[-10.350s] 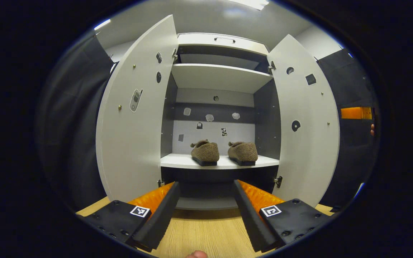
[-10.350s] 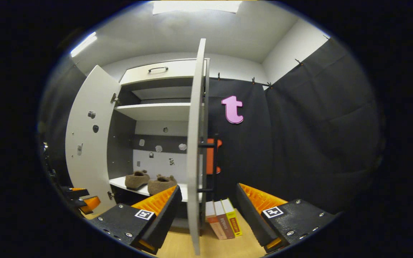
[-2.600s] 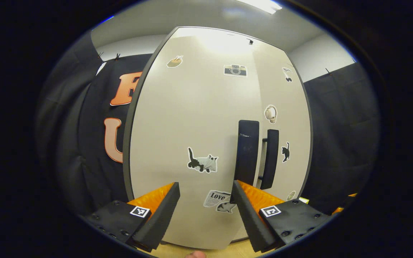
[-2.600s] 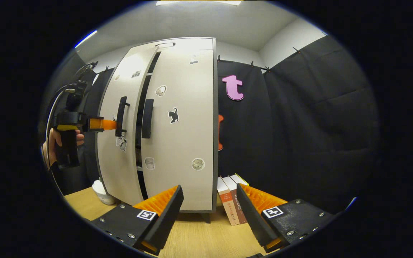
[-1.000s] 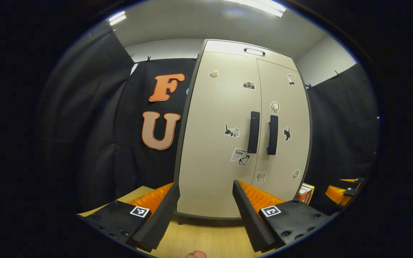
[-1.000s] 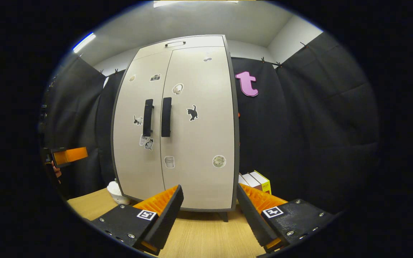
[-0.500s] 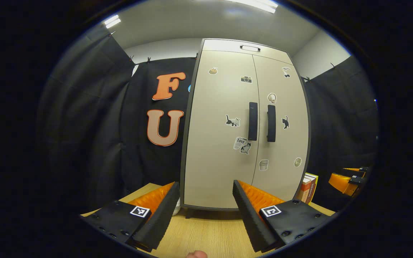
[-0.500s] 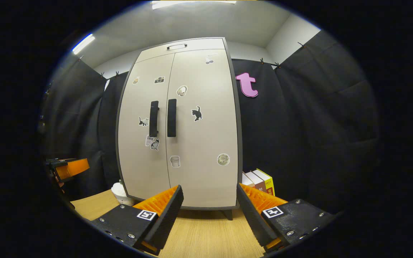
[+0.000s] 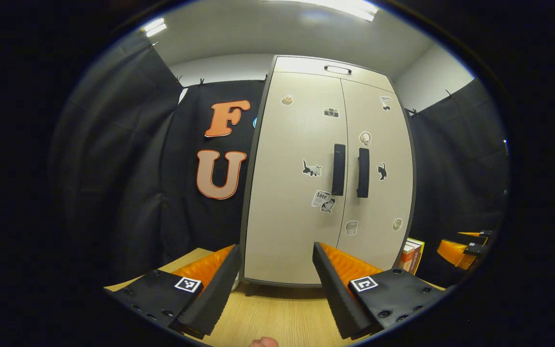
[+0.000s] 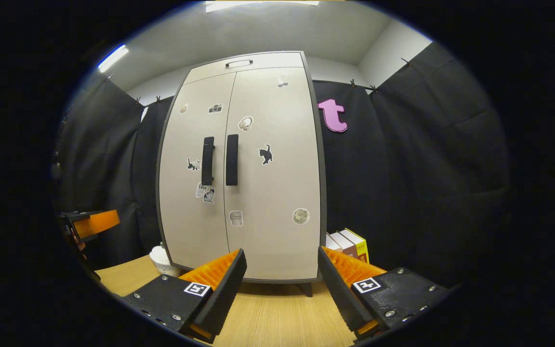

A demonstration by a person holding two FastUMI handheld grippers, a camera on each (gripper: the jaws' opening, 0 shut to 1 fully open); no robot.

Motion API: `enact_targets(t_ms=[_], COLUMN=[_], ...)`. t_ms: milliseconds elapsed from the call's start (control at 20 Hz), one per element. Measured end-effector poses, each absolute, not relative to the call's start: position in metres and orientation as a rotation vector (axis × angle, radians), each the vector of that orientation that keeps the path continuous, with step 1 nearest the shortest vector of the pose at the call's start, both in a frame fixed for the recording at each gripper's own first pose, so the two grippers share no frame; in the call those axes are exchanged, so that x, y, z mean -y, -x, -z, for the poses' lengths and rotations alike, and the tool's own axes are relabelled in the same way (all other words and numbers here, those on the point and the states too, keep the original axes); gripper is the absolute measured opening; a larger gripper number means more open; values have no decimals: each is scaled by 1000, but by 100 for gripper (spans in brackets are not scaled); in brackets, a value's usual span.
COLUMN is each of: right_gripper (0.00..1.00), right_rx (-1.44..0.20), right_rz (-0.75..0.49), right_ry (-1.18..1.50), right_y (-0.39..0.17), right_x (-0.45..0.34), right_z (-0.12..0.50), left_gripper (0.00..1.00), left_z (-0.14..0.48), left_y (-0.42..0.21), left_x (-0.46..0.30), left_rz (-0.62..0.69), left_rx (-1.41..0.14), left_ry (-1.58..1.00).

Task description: Grab one shoe with the right hand and put it into the shoe cabinet, grab the other shoe with the left hand and put it into the shoe cabinet; then close the right door with the right hand and the left door with the left hand.

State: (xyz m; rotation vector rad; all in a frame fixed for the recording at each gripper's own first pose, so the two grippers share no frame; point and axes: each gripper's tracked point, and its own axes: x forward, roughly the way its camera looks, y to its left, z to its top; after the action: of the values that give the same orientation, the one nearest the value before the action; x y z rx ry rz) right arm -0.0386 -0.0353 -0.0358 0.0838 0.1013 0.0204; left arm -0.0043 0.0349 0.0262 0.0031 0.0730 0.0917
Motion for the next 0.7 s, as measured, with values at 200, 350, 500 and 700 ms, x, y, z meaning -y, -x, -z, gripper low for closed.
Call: enact_targets(t_ms=[200,350,500,700], right_gripper=[92,92,92,92], right_rx=[-90,-89,-84,-79], right_rz=[-14,-14,-16,-8], right_ry=[-81,-83,-82,-83], right_y=[37,35,35,34], right_x=[39,38,38,40], right_z=[32,32,31,29], left_gripper=[96,94,96,96], left_z=[-29,-31,-30,-28], left_y=[4,3,2,0], left_x=[-37,-36,-36,-34], left_rz=[-97,-96,-97,-93], left_rx=[-69,-60,-66,-69], left_ry=[-6,-3,-1,-1])
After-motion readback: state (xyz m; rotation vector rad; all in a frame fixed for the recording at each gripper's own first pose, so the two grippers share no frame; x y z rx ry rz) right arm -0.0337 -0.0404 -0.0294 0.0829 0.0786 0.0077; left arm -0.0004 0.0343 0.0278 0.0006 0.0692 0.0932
